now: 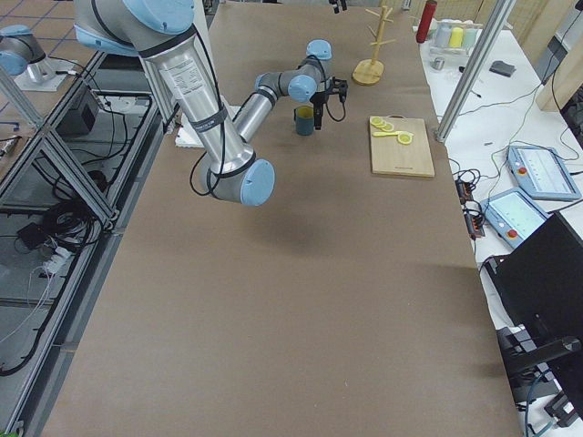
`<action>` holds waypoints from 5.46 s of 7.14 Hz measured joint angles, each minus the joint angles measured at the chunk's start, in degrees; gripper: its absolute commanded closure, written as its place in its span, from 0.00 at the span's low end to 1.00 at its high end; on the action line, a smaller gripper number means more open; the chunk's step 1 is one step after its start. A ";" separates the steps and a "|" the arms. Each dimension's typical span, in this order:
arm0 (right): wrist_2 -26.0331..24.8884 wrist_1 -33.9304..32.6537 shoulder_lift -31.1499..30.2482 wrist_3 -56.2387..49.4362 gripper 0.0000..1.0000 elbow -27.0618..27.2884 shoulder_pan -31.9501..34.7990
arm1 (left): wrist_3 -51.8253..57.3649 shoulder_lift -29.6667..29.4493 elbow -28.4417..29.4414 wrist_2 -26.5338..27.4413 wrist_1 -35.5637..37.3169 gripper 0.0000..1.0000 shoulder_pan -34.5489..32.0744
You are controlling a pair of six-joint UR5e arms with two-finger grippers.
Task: Hang cup on storage rack
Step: 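Release the mug and raise the right gripper away while the left arm approaches, then move the left gripper to the mug handle and close on it, then lift the mug with the left gripper and carry it to the wooden rack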
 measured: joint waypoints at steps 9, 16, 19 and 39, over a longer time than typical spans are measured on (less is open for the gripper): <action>10.54 5.33 -5.09 -32.14 0.00 -18.47 22.08 | -9.52 0.38 -7.82 70.68 -15.98 0.03 50.66; 12.49 12.04 -4.89 -32.05 0.00 -24.00 22.61 | -1.12 -10.93 10.71 85.72 -26.65 0.03 62.06; 12.55 12.22 -4.99 -31.99 0.00 -23.97 22.61 | 2.67 -13.80 11.56 85.52 -25.94 0.09 62.07; 10.70 13.95 -5.60 -32.05 0.00 -23.99 22.47 | -42.35 -16.48 14.34 52.85 -29.69 1.00 28.01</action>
